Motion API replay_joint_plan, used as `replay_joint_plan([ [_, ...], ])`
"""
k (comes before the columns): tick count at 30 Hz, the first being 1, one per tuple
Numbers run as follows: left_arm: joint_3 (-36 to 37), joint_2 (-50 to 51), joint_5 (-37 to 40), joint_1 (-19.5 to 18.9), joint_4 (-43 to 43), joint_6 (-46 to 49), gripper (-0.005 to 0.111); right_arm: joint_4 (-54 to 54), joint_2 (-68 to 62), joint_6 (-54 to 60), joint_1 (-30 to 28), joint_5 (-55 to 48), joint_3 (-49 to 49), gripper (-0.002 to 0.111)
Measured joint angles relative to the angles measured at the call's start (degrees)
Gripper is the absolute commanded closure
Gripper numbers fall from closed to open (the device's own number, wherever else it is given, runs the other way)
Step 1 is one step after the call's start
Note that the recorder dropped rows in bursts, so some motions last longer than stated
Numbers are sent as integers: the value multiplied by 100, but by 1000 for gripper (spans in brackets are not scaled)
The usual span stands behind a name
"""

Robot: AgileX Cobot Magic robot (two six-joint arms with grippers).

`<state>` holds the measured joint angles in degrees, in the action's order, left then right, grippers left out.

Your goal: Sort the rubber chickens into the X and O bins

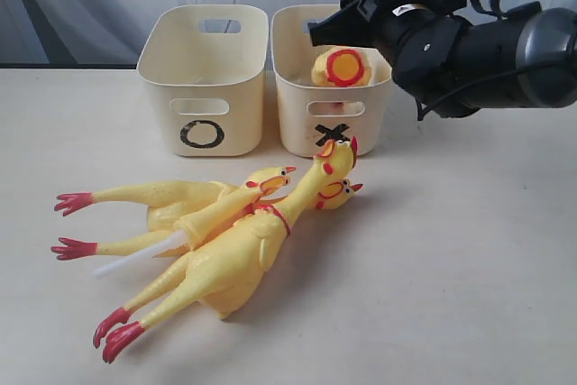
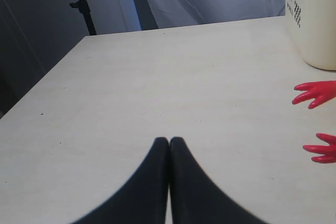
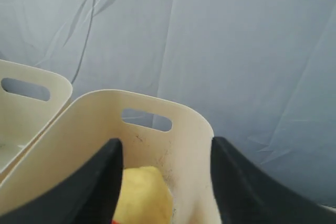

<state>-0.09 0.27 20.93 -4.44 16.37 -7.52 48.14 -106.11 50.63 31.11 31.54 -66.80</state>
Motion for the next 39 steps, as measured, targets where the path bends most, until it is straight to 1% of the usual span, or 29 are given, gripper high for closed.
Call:
replay_joint_plan([
  [10, 0, 0, 0, 0, 0, 12, 107, 0, -38, -8, 0, -121, 0, 52],
  [13, 0, 0, 0, 0, 0, 12, 107, 10, 88, -8, 0, -473, 0, 52],
  [16, 0, 0, 0, 0, 0, 12, 107, -22, 381, -8, 0, -1126, 0, 55],
  [22, 0, 0, 0, 0, 0, 12, 107, -164, 1044, -8, 0, -2722, 0, 70],
  [24, 0, 0, 0, 0, 0, 12, 107, -179, 1244, -8, 0, -3378, 0, 73],
  [29, 0, 0, 0, 0, 0, 12, 107, -309, 1512, -8, 0, -4927, 0, 73],
  [32, 0, 0, 0, 0, 0, 12, 107, -502, 1515, -8, 0, -5669, 0, 73],
  [35, 0, 0, 0, 0, 0, 12, 107, -749, 1515, 37, 0, -6161, 0, 73],
  [39, 0, 0, 0, 0, 0, 12, 107, -1111, 1515, 99, 100, -6549, 0, 73],
])
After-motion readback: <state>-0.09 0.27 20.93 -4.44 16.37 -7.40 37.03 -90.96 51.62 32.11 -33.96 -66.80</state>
